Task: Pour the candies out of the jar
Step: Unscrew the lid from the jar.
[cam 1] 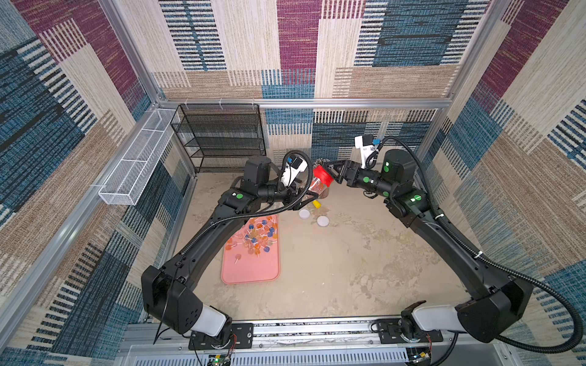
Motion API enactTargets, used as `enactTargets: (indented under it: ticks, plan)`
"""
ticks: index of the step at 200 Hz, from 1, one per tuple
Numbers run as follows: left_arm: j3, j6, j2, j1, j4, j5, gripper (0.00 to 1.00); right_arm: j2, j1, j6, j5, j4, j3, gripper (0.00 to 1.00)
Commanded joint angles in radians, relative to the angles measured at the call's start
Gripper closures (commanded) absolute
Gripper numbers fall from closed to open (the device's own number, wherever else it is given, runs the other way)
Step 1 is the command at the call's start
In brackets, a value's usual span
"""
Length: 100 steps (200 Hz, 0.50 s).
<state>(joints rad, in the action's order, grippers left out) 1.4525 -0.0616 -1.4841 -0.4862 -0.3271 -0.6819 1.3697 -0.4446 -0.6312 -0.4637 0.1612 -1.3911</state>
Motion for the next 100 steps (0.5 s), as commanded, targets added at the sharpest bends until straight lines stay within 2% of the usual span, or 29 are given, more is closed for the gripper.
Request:
enactTargets:
  ticks: [1, 51, 80, 100]
  plan:
    - [-0.008, -0.054, 0.013, -0.012, 0.006, 0.13, 1.0, 0.025, -0.021, -0.041, 0.073, 0.003, 0.001, 0.12]
    - [-0.021, -0.093, 0.027, -0.037, -0.005, 0.201, 1.0, 0.046, -0.051, -0.072, 0.113, -0.008, 0.031, 0.16]
    - [-0.027, -0.094, 0.029, -0.039, -0.004, 0.208, 1.0, 0.042, -0.055, -0.073, 0.121, -0.026, 0.036, 0.26]
    - [-0.026, -0.087, 0.026, -0.039, -0.002, 0.196, 1.0, 0.042, -0.055, -0.067, 0.084, -0.048, 0.037, 0.33]
